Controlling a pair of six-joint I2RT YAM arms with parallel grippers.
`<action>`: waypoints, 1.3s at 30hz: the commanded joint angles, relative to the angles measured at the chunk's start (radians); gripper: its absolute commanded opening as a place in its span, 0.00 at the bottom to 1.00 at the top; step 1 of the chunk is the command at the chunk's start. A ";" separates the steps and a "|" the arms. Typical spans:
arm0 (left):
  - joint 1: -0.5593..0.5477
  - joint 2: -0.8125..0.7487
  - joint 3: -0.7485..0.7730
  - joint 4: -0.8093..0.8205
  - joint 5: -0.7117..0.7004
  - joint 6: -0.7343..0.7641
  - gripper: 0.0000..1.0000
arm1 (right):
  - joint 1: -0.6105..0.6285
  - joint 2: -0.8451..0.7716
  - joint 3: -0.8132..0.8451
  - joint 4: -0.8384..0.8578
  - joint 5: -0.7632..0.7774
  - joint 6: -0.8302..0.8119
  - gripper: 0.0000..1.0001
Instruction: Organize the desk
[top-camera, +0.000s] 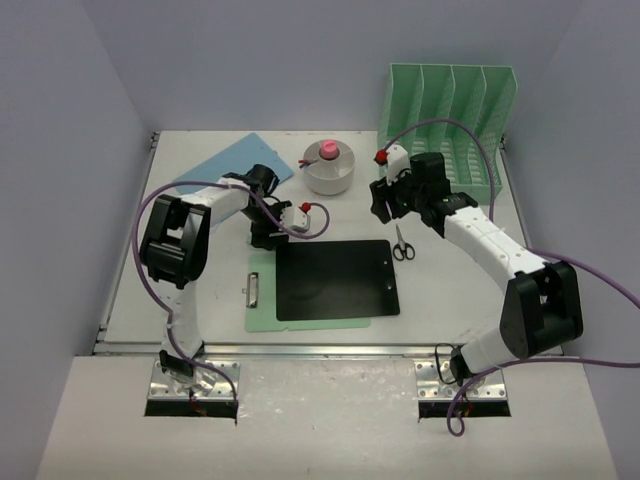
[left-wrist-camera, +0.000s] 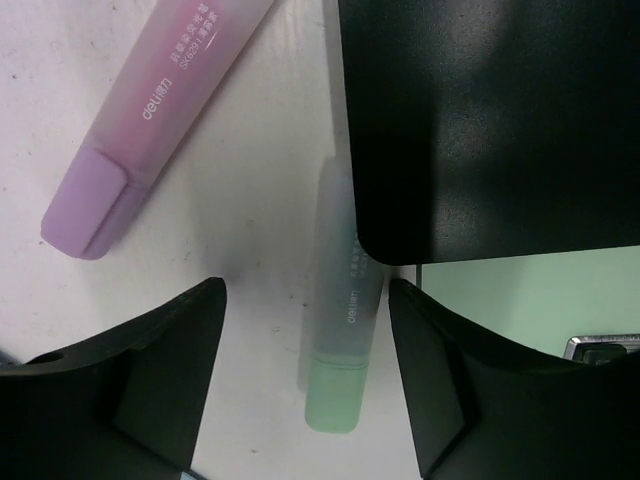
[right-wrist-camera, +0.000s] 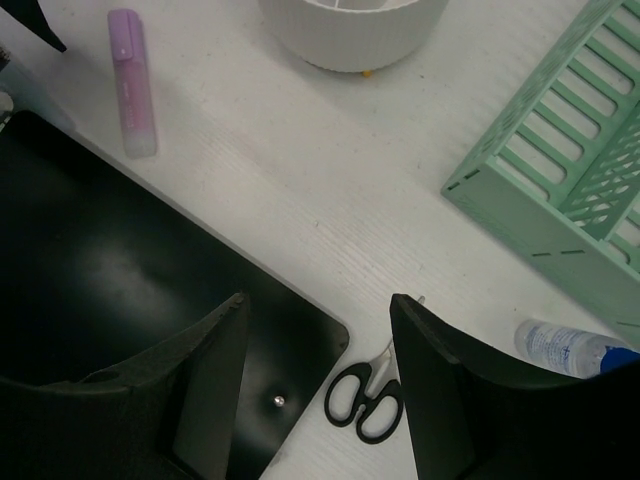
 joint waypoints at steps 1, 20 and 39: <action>-0.014 -0.001 0.004 -0.011 0.001 0.048 0.63 | -0.008 -0.028 0.009 0.024 -0.012 0.006 0.59; 0.228 -0.162 0.180 -0.155 0.378 -0.326 0.00 | -0.011 -0.060 0.053 0.190 -0.012 -0.033 0.60; 0.181 -0.481 -0.139 0.139 0.210 -1.945 0.00 | 0.268 -0.301 -0.281 0.502 -0.728 -1.133 0.57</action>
